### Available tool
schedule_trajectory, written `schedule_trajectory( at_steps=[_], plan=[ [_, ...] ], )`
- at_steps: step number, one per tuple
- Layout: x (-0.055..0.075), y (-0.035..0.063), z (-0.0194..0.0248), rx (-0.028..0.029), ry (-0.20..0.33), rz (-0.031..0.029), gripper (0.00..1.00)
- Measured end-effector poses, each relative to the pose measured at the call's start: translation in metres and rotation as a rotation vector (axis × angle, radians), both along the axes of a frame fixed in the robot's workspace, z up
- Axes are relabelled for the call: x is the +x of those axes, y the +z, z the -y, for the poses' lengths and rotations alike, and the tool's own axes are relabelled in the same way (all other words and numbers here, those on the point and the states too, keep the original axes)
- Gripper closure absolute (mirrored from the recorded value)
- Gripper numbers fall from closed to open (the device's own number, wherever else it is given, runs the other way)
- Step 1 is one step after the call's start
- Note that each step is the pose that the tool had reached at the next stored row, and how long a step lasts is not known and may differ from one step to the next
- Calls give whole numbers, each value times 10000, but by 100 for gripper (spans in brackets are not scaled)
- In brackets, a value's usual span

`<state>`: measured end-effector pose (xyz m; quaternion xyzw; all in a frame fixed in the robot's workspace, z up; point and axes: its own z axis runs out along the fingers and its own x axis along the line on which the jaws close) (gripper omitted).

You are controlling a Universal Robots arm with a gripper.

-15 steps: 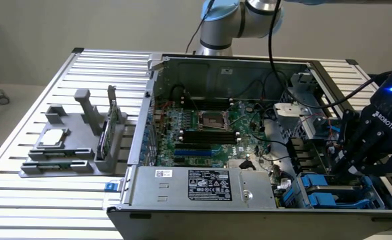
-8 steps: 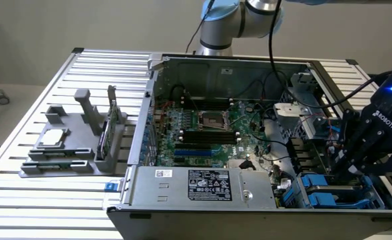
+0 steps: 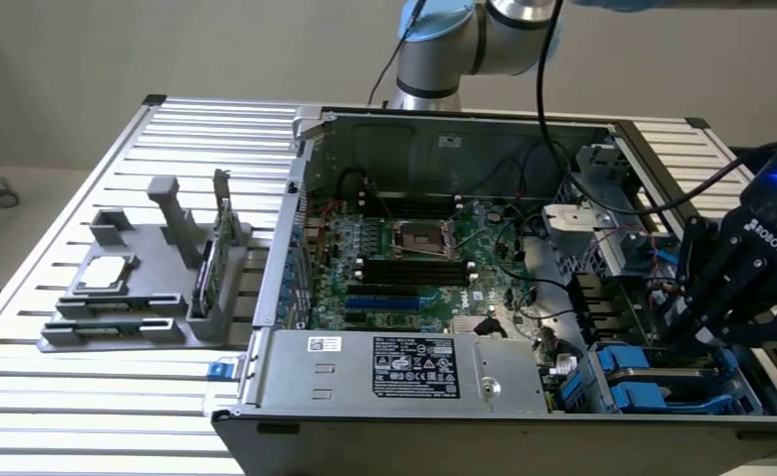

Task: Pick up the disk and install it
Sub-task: 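Insert the first disk wire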

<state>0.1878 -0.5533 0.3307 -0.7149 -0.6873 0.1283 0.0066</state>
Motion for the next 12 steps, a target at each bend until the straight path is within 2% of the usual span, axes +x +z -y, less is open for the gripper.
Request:
schedule_trajectory(
  at_steps=[7,12],
  plan=[
    [31,-25,0,1,-1,-45,83],
    [42,-39,0,-2,-12,-130,83]
  ],
)
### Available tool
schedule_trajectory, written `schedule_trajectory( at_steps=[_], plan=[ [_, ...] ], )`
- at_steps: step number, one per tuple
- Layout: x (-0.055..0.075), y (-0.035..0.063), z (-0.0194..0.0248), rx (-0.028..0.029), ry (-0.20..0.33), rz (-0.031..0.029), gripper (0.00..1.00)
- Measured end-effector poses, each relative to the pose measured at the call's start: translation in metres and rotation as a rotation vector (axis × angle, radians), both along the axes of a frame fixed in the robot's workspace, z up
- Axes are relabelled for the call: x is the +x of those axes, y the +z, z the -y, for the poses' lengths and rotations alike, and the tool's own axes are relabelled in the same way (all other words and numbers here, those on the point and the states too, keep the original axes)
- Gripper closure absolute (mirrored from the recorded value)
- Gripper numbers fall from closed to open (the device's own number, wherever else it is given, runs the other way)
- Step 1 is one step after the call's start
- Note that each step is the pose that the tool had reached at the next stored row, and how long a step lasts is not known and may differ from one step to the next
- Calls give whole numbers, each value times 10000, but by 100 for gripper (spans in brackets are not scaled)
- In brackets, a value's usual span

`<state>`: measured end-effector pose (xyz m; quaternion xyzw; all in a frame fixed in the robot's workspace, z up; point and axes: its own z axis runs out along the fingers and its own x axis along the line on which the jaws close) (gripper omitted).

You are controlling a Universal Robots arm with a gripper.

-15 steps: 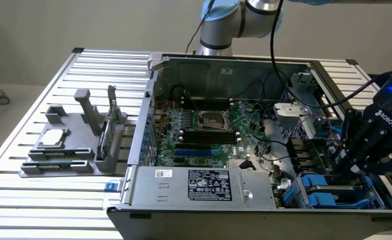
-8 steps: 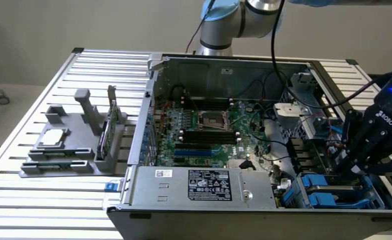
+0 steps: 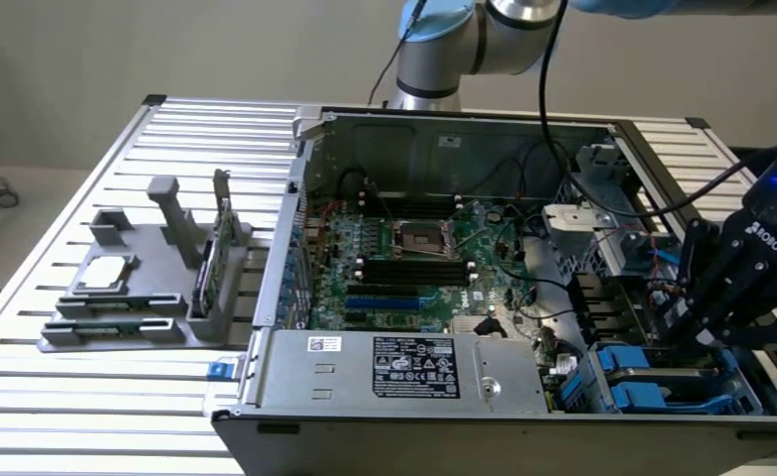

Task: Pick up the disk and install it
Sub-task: 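Insert the first disk wire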

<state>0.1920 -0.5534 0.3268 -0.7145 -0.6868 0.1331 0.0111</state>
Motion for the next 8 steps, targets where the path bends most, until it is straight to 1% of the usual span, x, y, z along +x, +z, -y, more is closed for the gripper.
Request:
schedule_trajectory(
  at_steps=[4,8],
  plan=[
    [21,-9,0,0,-12,-94,83],
    [67,-16,1,4,-18,-224,83]
  ],
)
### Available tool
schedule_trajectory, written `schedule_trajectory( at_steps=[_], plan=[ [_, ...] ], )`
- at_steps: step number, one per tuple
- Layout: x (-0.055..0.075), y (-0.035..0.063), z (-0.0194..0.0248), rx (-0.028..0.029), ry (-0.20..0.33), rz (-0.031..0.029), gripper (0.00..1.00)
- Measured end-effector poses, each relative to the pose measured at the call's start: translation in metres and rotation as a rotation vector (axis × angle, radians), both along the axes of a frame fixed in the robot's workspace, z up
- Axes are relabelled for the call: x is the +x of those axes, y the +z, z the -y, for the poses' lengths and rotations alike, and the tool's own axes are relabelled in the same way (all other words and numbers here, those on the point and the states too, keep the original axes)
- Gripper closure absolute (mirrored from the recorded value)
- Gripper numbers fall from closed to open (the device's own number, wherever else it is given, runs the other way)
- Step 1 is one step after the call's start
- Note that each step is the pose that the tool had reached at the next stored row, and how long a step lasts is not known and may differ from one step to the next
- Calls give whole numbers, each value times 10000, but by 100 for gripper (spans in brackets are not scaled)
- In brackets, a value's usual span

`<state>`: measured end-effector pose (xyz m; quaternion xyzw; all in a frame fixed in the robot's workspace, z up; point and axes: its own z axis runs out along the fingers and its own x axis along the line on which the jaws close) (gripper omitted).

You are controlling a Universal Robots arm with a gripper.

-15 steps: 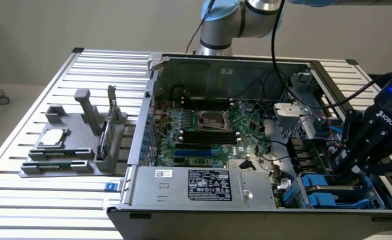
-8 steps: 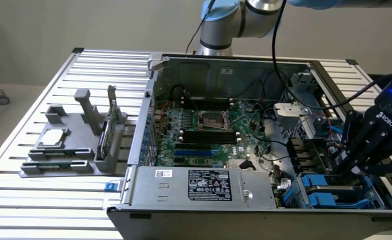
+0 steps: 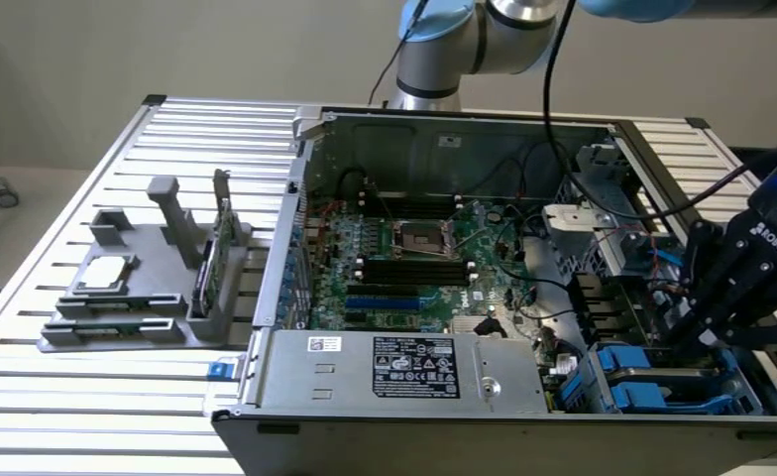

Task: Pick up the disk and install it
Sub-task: 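Insert the first disk wire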

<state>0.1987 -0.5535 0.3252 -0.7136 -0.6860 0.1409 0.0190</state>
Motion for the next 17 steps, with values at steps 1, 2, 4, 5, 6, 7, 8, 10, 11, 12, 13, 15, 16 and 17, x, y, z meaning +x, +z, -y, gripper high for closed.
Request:
schedule_trajectory(
  at_steps=[1,2,4,5,6,7,8,10,11,12,13,15,16,17],
  plan=[
    [10,-1,2,1,1,-43,83],
    [16,-3,6,2,-1,-86,83],
    [24,-4,19,1,-6,-183,83],
    [27,-6,28,2,-10,-227,83],
    [28,-8,36,3,-16,-269,83],
    [28,-10,46,4,-22,-308,83],
    [28,-13,56,3,-27,-346,83],
    [32,-18,72,-1,-30,-401,83],
    [33,-22,78,2,-32,-428,83],
    [35,-26,82,2,-35,-456,83],
    [35,-30,85,3,-37,-477,83],
    [37,-40,88,0,-40,-508,83],
    [39,-44,89,-3,-44,-523,83],
    [42,-48,89,-3,-46,-542,83]
  ],
)
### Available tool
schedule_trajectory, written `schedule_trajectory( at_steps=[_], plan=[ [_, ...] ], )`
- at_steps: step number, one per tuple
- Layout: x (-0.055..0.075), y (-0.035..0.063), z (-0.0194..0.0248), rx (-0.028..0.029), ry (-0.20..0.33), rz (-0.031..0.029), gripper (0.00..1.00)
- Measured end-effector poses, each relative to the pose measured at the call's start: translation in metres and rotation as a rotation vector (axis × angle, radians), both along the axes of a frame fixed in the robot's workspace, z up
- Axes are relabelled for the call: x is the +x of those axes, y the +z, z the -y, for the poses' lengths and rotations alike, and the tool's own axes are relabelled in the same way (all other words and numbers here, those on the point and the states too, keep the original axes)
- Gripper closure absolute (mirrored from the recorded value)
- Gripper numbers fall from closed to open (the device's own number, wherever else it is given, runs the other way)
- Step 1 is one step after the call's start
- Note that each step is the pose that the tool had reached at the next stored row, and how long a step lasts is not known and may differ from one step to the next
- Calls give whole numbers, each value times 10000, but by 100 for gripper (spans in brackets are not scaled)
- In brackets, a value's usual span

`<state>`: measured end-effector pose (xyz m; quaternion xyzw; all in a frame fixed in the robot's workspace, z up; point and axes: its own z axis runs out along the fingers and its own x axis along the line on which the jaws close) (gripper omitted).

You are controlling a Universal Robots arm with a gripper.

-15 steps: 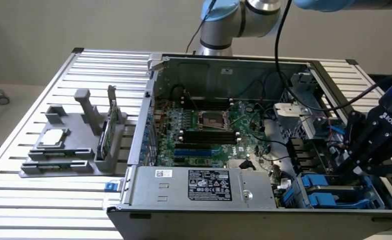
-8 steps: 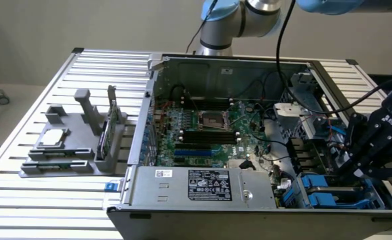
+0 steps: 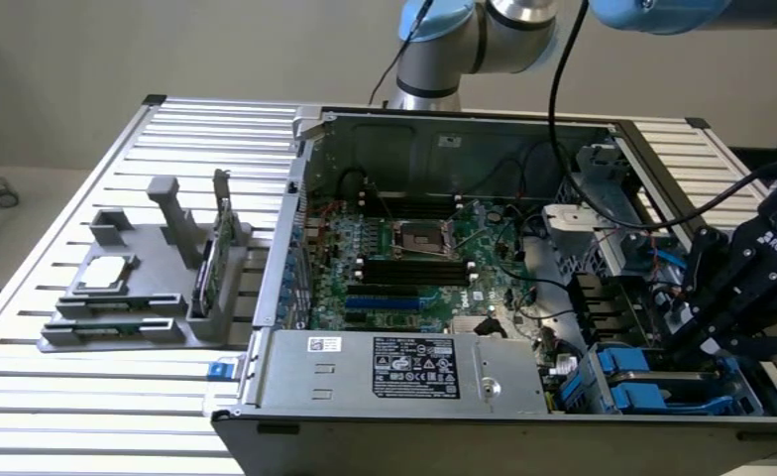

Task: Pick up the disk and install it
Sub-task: 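Insert the first disk wire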

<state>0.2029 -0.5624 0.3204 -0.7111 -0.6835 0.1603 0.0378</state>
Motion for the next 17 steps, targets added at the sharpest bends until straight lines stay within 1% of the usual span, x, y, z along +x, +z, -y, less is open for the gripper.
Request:
schedule_trajectory(
  at_steps=[3,10,15,16,17],
  plan=[
    [14,-8,0,1,-7,-45,83],
    [62,-23,0,31,-6,-128,83],
    [66,-28,12,29,-4,-224,82],
    [65,-30,14,30,-7,-242,79],
    [65,-29,15,34,-7,-264,71]
  ],
)
